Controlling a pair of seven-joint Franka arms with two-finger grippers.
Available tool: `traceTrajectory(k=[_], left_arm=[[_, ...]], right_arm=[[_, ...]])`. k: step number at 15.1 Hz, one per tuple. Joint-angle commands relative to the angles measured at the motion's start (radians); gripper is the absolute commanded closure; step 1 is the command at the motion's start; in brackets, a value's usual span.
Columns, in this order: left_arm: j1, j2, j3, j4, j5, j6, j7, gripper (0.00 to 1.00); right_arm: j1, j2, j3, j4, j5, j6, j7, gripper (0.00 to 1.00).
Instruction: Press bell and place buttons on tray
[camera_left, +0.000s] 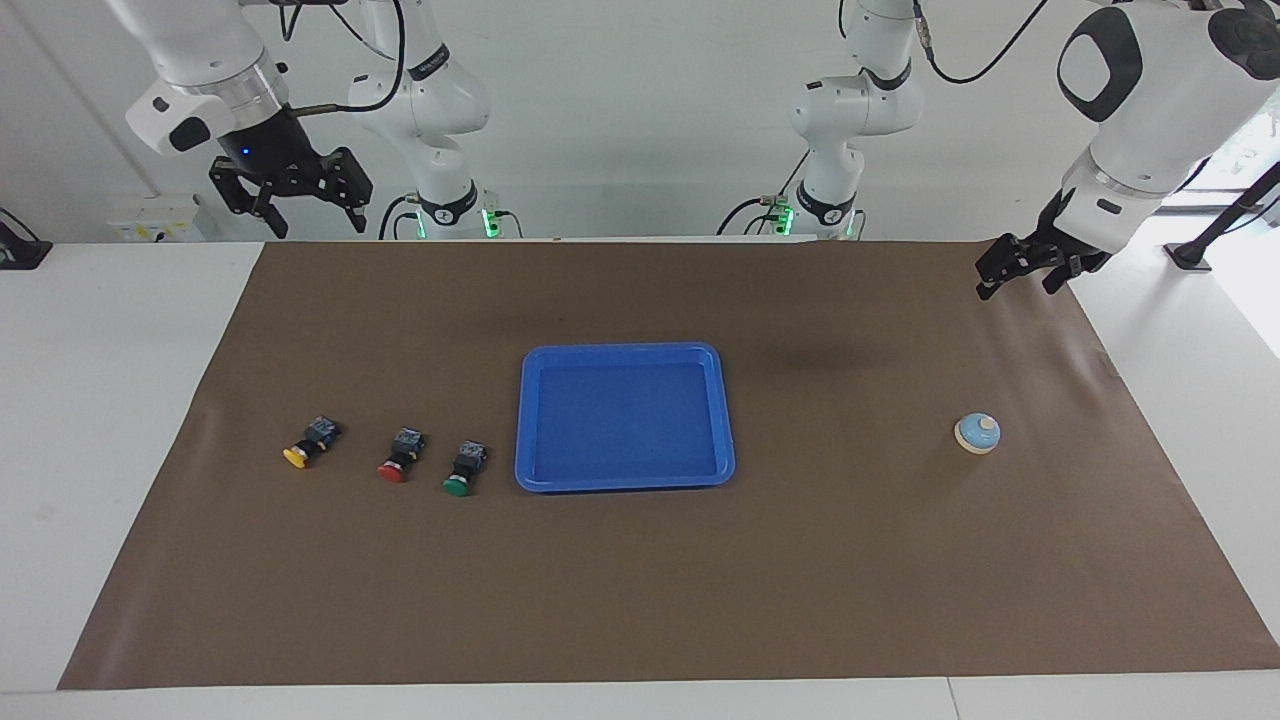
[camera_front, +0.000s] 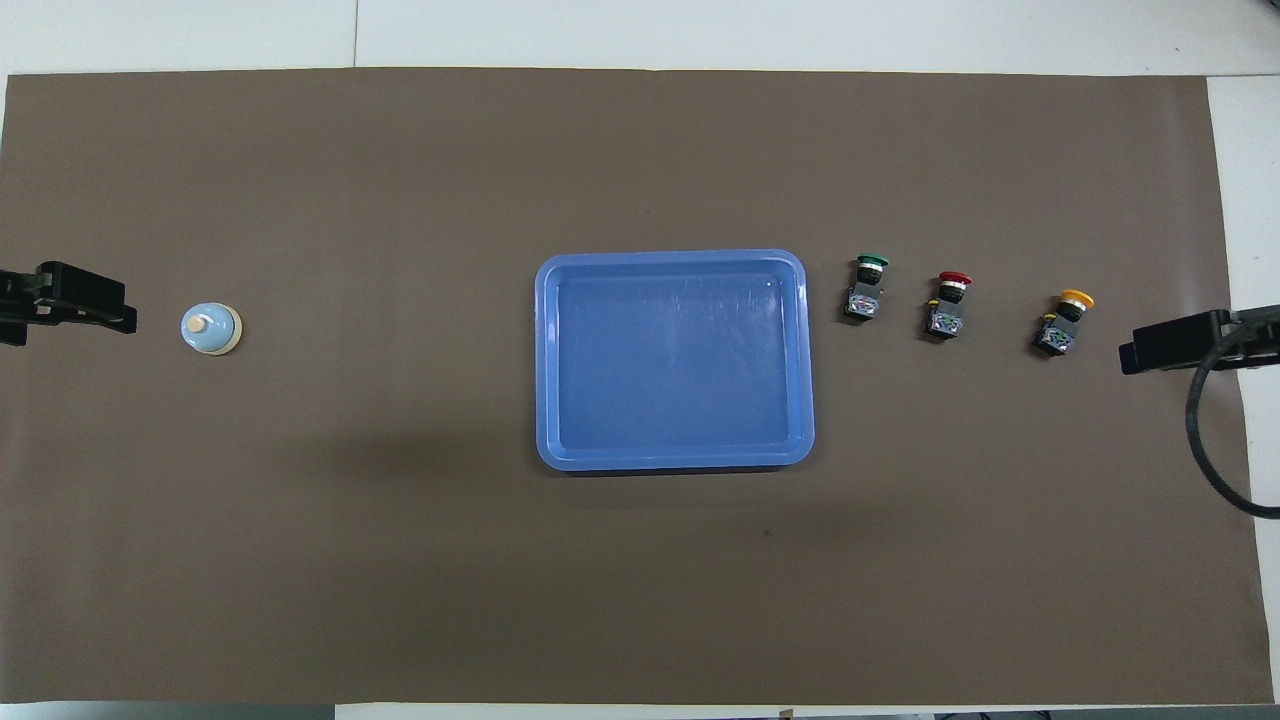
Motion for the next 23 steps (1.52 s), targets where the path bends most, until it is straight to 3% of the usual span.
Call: traceTrajectory(k=[1, 11, 12, 13, 14, 18, 20, 23], left_arm=[[-0.01, -0.01, 0.007, -0.002, 0.002, 0.013, -0.004, 0.0], [-0.01, -0.027, 0.007, -0.029, 0.001, 0.013, -0.001, 0.0], [-0.01, -0.032, 0.007, -0.054, 0.001, 0.069, 0.004, 0.21], [-0.003, -0.038, 0.007, -0.081, 0.001, 0.123, 0.001, 0.75], [0.002, -0.047, 0.009, -0.107, 0.001, 0.135, 0.002, 1.0], [0.046, -0.035, 0.015, -0.236, 0.002, 0.291, 0.007, 1.0], [0.083, 0.043, 0.015, -0.325, 0.002, 0.48, 0.034, 1.0], [0.111, 0.117, 0.015, -0.363, 0.002, 0.629, 0.073, 1.0]], right_arm=[[-0.009, -0.019, 0.002, -0.014, -0.003, -0.009, -0.021, 0.0], [-0.009, -0.019, 0.002, -0.014, -0.003, -0.009, -0.021, 0.0], [-0.009, -0.019, 0.002, -0.014, -0.003, -0.009, -0.021, 0.0], [-0.009, -0.019, 0.002, -0.014, -0.003, -0.009, -0.021, 0.0], [-0.009, -0.019, 0.002, -0.014, -0.003, -0.009, -0.021, 0.0], [-0.009, -0.019, 0.002, -0.014, -0.003, -0.009, -0.021, 0.0], [-0.009, -0.019, 0.002, -0.014, -0.003, -0.009, -0.021, 0.0], [-0.009, -0.019, 0.002, -0.014, -0.003, -0.009, -0.021, 0.0]])
